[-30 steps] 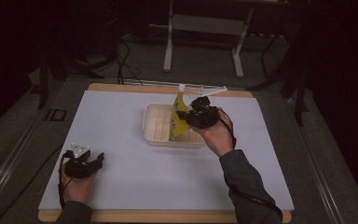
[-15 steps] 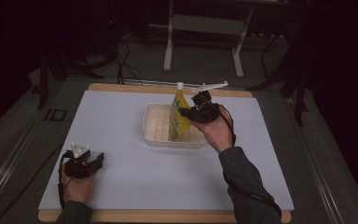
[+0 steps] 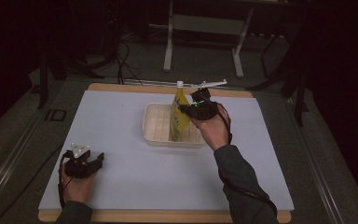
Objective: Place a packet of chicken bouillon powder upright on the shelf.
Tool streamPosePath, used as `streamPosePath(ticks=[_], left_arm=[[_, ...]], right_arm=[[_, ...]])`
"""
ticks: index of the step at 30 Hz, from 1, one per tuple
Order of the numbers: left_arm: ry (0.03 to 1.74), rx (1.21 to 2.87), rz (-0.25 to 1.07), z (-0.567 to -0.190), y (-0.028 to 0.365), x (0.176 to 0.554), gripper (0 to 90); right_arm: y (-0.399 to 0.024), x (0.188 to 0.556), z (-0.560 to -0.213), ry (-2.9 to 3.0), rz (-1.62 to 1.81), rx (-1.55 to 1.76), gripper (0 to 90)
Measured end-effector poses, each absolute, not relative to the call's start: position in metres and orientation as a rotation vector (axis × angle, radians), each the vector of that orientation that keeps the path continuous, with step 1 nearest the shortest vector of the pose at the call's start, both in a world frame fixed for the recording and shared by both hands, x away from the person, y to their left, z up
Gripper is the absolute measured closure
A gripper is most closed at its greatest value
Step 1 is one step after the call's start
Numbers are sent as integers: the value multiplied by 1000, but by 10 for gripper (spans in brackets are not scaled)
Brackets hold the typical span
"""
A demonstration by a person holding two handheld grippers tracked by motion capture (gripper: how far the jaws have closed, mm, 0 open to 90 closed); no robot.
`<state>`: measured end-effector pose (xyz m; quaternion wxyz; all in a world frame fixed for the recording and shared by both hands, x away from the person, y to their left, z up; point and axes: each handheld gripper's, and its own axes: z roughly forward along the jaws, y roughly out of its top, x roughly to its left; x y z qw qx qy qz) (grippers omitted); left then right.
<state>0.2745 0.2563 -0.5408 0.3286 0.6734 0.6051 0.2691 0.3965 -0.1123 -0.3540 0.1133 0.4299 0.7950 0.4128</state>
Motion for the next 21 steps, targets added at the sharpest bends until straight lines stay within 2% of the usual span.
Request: streamPosePath(ticks=[16, 17, 18, 19, 21], left_arm=[[1584, 1762, 702, -541, 256, 275, 445], [1583, 1762, 702, -541, 256, 275, 445], [1584, 1760, 704, -541, 256, 275, 445], [1583, 1760, 703, -541, 256, 274, 445], [1583, 1760, 703, -541, 256, 275, 445]], right_arm=[[-106, 405, -354, 2294, 1175, 1324, 882], [-105, 405, -355, 2294, 1179, 1326, 854], [-105, 406, -355, 2285, 1204, 1324, 771], [-105, 405, -354, 2281, 1229, 1323, 739], [-105, 405, -353, 2290, 1250, 1318, 732]])
